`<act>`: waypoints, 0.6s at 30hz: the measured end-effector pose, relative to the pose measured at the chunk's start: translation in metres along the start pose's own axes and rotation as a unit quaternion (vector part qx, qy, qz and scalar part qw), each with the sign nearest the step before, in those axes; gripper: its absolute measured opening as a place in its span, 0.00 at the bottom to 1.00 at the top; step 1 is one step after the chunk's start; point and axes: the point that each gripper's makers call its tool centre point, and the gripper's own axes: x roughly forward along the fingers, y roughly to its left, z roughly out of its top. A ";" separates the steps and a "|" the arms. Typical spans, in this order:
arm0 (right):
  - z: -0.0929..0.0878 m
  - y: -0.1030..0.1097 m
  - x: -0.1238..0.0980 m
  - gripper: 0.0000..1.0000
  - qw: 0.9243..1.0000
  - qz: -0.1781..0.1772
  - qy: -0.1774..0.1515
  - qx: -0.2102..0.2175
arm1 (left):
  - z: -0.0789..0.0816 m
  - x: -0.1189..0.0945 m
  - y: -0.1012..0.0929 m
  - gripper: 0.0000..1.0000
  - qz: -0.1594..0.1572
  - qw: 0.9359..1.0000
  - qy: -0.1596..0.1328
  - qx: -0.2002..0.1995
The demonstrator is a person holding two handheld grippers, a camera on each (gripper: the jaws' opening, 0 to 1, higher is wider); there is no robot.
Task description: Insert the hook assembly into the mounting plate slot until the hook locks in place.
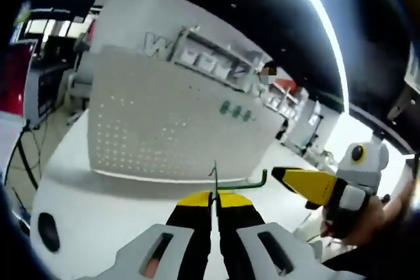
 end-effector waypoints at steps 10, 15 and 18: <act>-0.014 -0.003 0.003 0.10 0.999 0.015 0.036 0.028 | -0.003 0.003 -0.020 0.01 -0.020 0.997 -0.005 0.070; -0.017 -0.009 0.002 0.10 0.998 0.014 0.047 0.038 | -0.004 0.006 -0.029 0.01 -0.033 0.996 -0.010 0.081; -0.018 -0.010 0.002 0.10 0.998 0.013 0.050 0.046 | -0.006 0.010 -0.032 0.01 -0.039 0.995 -0.007 0.089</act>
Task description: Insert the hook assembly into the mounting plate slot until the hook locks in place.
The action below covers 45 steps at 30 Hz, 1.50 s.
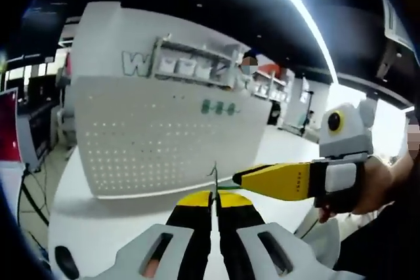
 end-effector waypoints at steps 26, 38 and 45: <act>-0.021 -0.017 0.002 0.00 0.998 -0.003 0.025 0.049 | -0.018 0.012 -0.004 0.03 -0.012 0.996 0.054 0.064; 0.000 -0.026 -0.005 0.00 0.999 0.010 0.003 0.047 | -0.023 0.018 -0.015 0.44 -0.045 0.998 0.046 -0.001; 0.017 -0.036 -0.013 0.00 1.000 -0.002 -0.021 0.022 | -0.029 0.017 -0.017 0.69 -0.044 0.998 0.054 -0.007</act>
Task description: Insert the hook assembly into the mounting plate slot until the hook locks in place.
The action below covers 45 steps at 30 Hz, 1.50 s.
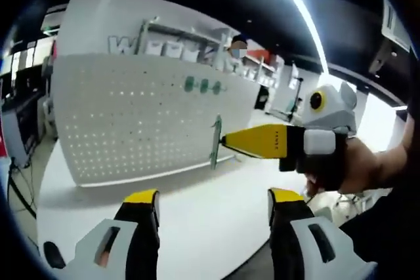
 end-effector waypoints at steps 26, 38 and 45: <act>0.057 -0.050 0.003 0.00 0.984 -0.093 -0.030 -0.146 | -0.010 -0.010 0.003 0.98 0.025 1.000 -0.009 -0.013; 0.111 -0.098 0.002 0.00 0.970 -0.148 -0.070 -0.182 | -0.005 -0.013 0.011 1.00 0.039 0.999 -0.009 -0.016; 0.137 -0.129 -0.005 0.00 0.960 -0.182 -0.088 -0.192 | -0.009 -0.011 0.019 0.99 0.038 0.998 -0.010 -0.047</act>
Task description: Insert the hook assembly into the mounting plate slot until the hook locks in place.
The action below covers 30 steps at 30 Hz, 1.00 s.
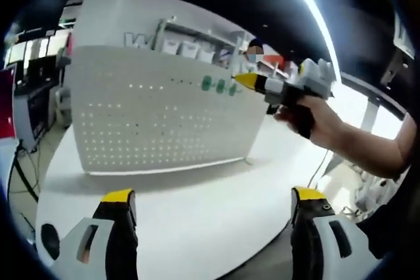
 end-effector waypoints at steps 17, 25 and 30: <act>0.018 -0.112 0.003 0.00 0.993 -0.114 -0.023 -0.010 | -0.004 0.009 0.014 0.98 0.012 1.000 0.012 -0.009; 0.021 -0.147 0.001 0.00 0.988 -0.153 -0.028 -0.011 | -0.006 0.011 0.020 0.96 0.015 0.999 0.016 -0.024; 0.021 -0.159 -0.001 0.00 0.986 -0.163 -0.032 -0.010 | -0.009 0.013 0.023 0.96 0.018 0.999 0.020 -0.029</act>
